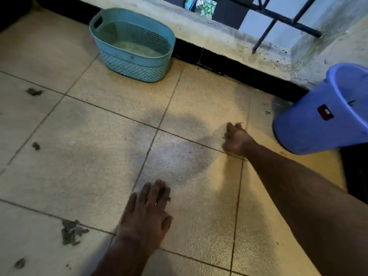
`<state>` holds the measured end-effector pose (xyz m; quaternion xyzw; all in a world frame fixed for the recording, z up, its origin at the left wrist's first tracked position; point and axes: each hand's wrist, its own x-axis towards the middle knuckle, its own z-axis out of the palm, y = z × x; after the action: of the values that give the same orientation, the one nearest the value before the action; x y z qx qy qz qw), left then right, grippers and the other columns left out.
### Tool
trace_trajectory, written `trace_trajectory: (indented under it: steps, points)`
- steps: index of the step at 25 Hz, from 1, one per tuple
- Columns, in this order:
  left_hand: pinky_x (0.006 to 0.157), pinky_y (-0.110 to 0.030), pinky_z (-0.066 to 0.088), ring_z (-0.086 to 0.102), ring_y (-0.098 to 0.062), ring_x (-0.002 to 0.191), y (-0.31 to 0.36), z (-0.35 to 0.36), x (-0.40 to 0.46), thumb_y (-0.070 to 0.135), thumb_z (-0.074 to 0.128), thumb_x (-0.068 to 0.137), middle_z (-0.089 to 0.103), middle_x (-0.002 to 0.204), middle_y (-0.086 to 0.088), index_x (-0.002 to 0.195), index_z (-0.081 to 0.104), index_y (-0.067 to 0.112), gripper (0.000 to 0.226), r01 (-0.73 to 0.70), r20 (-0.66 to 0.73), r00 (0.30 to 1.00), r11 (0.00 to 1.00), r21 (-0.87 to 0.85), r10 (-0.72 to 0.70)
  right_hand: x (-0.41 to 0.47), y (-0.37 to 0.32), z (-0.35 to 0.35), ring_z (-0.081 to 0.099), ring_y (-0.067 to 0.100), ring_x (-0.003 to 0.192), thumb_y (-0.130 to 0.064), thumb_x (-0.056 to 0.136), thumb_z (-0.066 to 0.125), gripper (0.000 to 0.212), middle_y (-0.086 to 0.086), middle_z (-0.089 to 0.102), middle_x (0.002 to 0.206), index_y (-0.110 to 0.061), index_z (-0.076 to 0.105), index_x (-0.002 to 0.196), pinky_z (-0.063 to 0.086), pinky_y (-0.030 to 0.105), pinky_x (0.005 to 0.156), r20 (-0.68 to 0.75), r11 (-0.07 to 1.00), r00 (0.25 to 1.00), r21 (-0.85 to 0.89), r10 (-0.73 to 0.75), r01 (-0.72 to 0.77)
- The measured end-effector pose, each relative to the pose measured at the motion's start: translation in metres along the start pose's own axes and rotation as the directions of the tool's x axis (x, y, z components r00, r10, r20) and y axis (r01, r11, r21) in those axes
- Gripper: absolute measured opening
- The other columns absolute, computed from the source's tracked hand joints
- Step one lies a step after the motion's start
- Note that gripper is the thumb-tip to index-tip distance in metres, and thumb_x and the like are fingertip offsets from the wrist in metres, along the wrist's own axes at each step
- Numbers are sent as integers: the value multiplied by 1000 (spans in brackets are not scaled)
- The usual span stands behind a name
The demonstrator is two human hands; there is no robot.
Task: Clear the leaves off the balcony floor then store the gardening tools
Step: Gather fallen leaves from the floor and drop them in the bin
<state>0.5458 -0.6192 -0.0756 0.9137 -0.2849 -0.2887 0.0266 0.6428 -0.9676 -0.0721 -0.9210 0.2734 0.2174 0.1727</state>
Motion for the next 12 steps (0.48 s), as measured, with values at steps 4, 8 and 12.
trace_trajectory:
  steps: [4, 8, 12]
  points:
    - [103, -52, 41, 59, -36, 127, -54, 23, -31, 62, 24, 96, 55, 147, -9, 138, 62, 18, 72, 171, -78, 982, 985, -27, -173, -60, -68, 86, 15, 40, 154, -17, 95, 58, 83, 18, 3, 169, -4, 10, 161, 25, 49, 124, -180, 999, 984, 42, 10, -2]
    - [104, -60, 41, 54, -41, 131, -82, 43, -74, 52, 35, 92, 53, 148, -17, 138, 61, 9, 68, 344, -207, 907, 929, -140, -367, -167, -151, 163, -18, 17, 156, -12, 101, 50, 83, 3, -20, 169, -12, -6, 162, -4, 31, 128, -23, 886, 887, 51, -461, 461]
    - [108, -58, 35, 48, -44, 135, -102, 52, -131, 47, 43, 82, 51, 149, -19, 135, 64, 11, 67, 525, -298, 718, 770, -362, -629, -219, -197, 179, -5, 3, 156, -8, 99, 48, 74, -12, 1, 171, -25, 16, 164, 4, 23, 127, 124, 688, 678, 194, -725, 700]
